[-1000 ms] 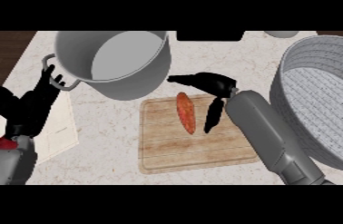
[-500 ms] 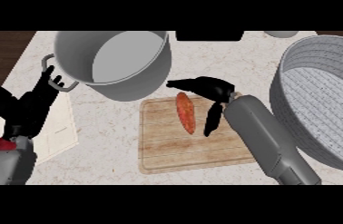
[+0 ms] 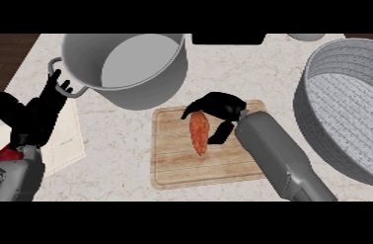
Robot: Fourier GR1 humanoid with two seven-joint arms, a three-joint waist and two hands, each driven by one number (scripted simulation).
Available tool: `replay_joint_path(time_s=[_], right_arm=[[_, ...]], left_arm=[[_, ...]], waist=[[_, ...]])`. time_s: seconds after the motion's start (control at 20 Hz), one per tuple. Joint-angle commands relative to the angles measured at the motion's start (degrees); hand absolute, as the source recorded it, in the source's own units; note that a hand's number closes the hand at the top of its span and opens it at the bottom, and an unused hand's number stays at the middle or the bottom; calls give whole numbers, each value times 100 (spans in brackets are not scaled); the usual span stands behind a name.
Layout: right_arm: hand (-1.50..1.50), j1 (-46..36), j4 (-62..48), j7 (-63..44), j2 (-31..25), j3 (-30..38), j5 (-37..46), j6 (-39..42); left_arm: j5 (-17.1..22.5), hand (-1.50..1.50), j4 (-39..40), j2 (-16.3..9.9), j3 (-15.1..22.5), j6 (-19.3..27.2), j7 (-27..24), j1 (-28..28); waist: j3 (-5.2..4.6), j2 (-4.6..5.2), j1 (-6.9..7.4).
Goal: Pick the sweet potato from the cutting board and place it in the basket
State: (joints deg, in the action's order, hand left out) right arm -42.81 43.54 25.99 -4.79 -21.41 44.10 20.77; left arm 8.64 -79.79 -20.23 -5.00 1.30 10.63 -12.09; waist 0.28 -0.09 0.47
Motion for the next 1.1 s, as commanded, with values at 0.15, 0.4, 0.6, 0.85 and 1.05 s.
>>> replay_joint_path(time_s=[0.15,0.4,0.6,0.85,1.05], right_arm=[[150,-316,-779,479,135,123,480,-435],[150,-105,-636,483,326,4,737,-536],[150,-145,-822,-1602,371,1024,421,-1127],[150,-191,-966,-3605,-39,2345,-31,-2262],[150,-595,-967,-5292,201,3029,-151,-3542]], left_arm=[[-206,0,276,290,123,-65,-120,-1],[-128,0,520,116,-138,-360,-374,62],[-233,0,324,305,49,-44,10,-100],[-103,0,204,33,-293,-58,-44,47],[-98,0,100,24,-218,-132,14,-16]], waist=[[-28,34,12],[-28,21,-3],[-30,73,-114],[-53,57,-364],[-46,67,-132]])
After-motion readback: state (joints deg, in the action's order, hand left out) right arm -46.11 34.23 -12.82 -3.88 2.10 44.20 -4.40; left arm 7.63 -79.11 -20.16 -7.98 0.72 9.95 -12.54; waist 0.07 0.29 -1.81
